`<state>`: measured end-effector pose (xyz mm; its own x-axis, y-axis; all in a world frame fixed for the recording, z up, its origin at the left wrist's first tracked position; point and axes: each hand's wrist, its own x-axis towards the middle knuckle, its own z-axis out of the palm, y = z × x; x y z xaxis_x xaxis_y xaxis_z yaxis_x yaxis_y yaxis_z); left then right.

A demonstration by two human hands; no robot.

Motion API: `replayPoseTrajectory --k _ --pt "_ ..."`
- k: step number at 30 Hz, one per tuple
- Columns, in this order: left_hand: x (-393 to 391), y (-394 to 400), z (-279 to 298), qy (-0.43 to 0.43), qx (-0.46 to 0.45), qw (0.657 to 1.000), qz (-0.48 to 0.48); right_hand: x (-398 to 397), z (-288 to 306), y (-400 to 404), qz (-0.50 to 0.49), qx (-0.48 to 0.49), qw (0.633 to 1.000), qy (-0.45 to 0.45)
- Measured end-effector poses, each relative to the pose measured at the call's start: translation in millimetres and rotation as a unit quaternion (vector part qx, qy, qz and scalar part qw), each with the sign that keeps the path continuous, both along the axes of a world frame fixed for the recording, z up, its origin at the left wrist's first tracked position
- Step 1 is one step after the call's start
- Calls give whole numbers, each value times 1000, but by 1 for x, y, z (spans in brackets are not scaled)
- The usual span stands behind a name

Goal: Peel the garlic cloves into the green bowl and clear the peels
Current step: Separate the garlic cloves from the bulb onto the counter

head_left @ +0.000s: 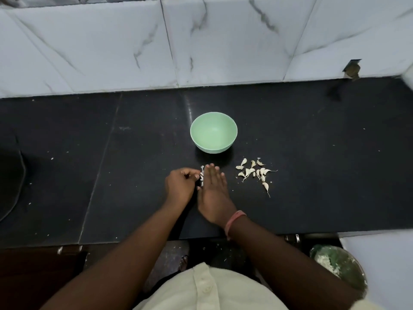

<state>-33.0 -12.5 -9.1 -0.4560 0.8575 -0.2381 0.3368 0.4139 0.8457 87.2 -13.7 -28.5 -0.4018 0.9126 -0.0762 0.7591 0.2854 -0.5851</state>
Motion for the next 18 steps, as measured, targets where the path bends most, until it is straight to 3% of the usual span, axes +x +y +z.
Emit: replayPoseTrajectory --k 4,7,11,13,15,18 --pt "0 8 6 -42 -10 999 -22 13 7 4 -80 35 994 73" --pt "15 13 6 -35 15 993 -107 40 10 5 -174 126 977 -6" --pt "50 15 16 -1 38 983 -182 78 14 -1 -316 147 934 -78" --pt "65 18 19 23 57 979 -194 97 17 -1 -372 109 918 -81" --pt "77 25 17 43 45 977 -204 114 15 4 -392 65 915 -74" --pt "89 39 14 68 1 973 -222 122 10 16 -333 45 940 -52"
